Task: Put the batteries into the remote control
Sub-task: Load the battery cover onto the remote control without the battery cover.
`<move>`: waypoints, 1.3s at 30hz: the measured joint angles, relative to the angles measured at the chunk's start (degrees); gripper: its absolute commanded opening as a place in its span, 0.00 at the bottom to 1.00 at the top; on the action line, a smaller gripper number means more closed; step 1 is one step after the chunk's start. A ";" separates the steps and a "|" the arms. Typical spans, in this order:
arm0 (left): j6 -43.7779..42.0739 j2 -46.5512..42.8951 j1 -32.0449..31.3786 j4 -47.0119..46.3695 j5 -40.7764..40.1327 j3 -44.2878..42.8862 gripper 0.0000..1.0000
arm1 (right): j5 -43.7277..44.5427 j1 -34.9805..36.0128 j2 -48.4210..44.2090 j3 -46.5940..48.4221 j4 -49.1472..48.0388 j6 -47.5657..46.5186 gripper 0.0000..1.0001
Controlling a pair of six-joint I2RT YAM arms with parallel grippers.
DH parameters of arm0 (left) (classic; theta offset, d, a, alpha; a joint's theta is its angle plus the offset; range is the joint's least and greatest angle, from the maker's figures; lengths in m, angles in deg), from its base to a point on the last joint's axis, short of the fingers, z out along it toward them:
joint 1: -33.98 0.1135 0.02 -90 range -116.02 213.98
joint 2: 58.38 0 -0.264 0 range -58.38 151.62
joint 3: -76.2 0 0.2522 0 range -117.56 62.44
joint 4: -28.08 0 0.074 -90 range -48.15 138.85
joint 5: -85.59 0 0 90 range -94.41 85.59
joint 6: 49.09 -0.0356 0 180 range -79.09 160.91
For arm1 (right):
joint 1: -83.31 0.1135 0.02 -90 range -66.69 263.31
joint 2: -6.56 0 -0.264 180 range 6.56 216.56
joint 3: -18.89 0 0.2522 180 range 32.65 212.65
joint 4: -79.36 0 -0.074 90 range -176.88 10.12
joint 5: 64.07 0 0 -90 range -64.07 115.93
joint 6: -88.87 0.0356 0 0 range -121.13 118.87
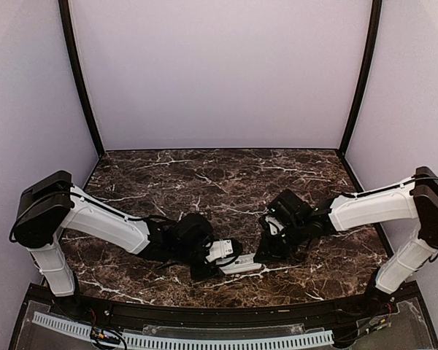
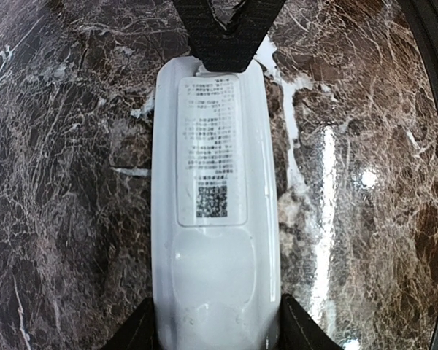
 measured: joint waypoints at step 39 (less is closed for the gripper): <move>-0.61 0.48 -0.85 -0.22 -1.84 -0.59 0.36 | -3.26 0.07 2.45 2.01 -3.82 -2.69 0.00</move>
